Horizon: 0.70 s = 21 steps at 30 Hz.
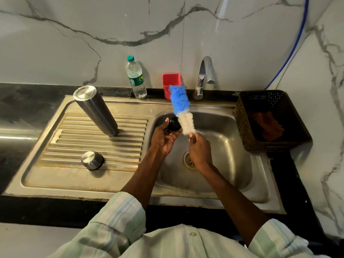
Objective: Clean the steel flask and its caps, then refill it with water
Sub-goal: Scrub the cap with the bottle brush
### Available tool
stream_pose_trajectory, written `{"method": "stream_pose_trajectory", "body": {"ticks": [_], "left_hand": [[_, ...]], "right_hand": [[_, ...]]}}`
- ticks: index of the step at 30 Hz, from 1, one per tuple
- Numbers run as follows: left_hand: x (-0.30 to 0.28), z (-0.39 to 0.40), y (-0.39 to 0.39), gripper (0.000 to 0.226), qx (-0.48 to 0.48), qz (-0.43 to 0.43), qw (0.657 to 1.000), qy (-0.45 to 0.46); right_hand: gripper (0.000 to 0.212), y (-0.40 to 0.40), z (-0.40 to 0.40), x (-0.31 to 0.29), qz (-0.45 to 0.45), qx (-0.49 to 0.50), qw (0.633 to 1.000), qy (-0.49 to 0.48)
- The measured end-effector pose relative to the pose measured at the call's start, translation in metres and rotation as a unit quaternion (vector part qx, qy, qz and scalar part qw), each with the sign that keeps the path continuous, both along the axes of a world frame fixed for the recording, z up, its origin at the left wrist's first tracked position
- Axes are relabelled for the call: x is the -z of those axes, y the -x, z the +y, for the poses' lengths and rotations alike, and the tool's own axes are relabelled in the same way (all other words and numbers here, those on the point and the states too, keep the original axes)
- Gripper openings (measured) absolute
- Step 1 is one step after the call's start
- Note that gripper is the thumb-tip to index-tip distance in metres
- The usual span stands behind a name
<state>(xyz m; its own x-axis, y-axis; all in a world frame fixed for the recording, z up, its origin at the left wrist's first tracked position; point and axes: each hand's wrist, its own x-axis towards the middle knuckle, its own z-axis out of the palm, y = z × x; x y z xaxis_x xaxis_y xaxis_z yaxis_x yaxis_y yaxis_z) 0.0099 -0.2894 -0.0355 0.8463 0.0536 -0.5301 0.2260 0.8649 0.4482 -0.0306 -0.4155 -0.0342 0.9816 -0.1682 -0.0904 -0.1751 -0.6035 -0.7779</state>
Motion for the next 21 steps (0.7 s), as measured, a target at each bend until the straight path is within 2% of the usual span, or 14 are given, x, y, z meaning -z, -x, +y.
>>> {"method": "stream_pose_trajectory", "body": {"ticks": [3,7,11,15,18,19,21], "left_hand": [[-0.003,-0.002,-0.003,0.015,-0.005,-0.014,1.0,-0.017],[-0.003,-0.008,0.0,0.017,-0.008,-0.004,1.0,-0.007],[-0.007,-0.002,-0.012,0.018,-0.034,-0.001,0.999,-0.036],[-0.01,-0.001,-0.013,0.018,-0.052,-0.002,0.998,-0.043],[-0.01,0.009,-0.019,0.018,-0.051,-0.01,0.997,-0.052],[-0.011,0.009,-0.021,0.018,-0.045,-0.01,0.998,-0.052],[-0.011,0.006,-0.021,0.018,-0.041,-0.012,0.997,-0.063]], "right_hand": [[0.03,0.005,0.0,-0.001,-0.043,-0.057,0.994,0.085],[0.031,-0.007,-0.002,-0.005,-0.028,0.007,0.998,0.049],[0.028,0.012,-0.001,0.004,-0.075,-0.085,0.984,0.134],[0.027,0.012,-0.007,0.009,-0.029,-0.016,0.997,0.075],[0.025,0.029,-0.007,0.013,-0.06,-0.08,0.988,0.118],[0.025,0.032,-0.008,0.014,-0.06,-0.082,0.987,0.125],[0.027,0.026,-0.01,0.014,-0.031,-0.044,0.995,0.079]]}}
